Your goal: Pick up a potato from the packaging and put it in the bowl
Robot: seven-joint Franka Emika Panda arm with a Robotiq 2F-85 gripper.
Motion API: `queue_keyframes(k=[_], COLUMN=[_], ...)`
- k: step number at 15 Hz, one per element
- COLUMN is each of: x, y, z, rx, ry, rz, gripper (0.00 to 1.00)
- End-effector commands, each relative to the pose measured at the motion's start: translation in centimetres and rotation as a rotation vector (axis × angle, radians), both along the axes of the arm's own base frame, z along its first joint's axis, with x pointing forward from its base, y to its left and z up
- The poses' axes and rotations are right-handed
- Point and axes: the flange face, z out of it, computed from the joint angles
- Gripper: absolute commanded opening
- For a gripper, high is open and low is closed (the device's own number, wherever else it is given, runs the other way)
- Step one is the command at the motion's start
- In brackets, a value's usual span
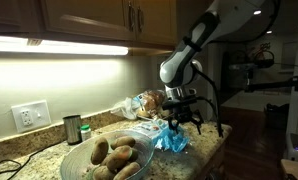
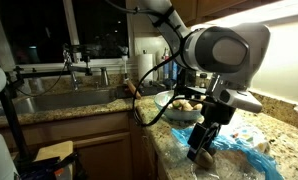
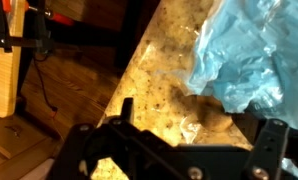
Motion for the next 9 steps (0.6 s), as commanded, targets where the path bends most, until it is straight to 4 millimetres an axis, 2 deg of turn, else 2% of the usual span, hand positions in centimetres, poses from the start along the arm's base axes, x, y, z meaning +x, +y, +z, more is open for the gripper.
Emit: queue_keyframes(k=[1,4,9], x=[0.1,0.6,1.0], y=[-0.1,-0.2,0.4], z=[-0.7,-1.7,-2.0], rx=[-0.039,-0.051,-0.039], ry=[-0.025,-0.032,-0.036], rz=[0.011,0.023,0.032], gripper=[1.0,1.0,1.0])
